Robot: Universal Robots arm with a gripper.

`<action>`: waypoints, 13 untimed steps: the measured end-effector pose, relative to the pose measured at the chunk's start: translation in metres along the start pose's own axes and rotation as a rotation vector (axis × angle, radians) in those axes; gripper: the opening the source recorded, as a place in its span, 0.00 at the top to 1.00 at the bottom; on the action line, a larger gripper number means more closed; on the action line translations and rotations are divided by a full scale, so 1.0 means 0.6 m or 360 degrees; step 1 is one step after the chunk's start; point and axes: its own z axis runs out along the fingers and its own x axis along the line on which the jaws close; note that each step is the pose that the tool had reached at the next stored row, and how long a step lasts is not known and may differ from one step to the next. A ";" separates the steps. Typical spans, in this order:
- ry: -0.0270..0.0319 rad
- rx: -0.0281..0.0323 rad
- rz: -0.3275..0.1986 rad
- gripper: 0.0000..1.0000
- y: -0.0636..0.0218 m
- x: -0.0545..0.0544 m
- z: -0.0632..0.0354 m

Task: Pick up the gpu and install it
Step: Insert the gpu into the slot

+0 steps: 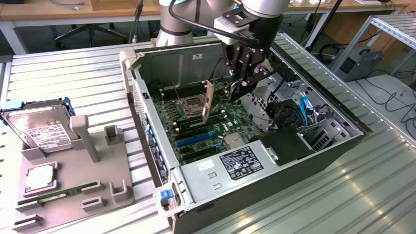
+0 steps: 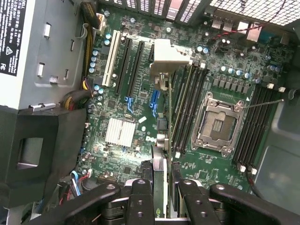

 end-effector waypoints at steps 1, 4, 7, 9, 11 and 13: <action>-0.00003 -0.00001 -0.0006 0.74 0.000 0.000 0.000; -0.00013 -0.00003 -0.0027 0.74 0.000 0.000 0.000; -0.00023 -0.00005 -0.0050 0.74 0.000 0.000 0.000; -0.00028 -0.00007 -0.0063 0.74 0.000 0.000 0.000; -0.00037 -0.00009 -0.0080 0.74 0.000 0.000 0.000; -0.00046 -0.00011 -0.0100 0.74 0.000 0.000 0.000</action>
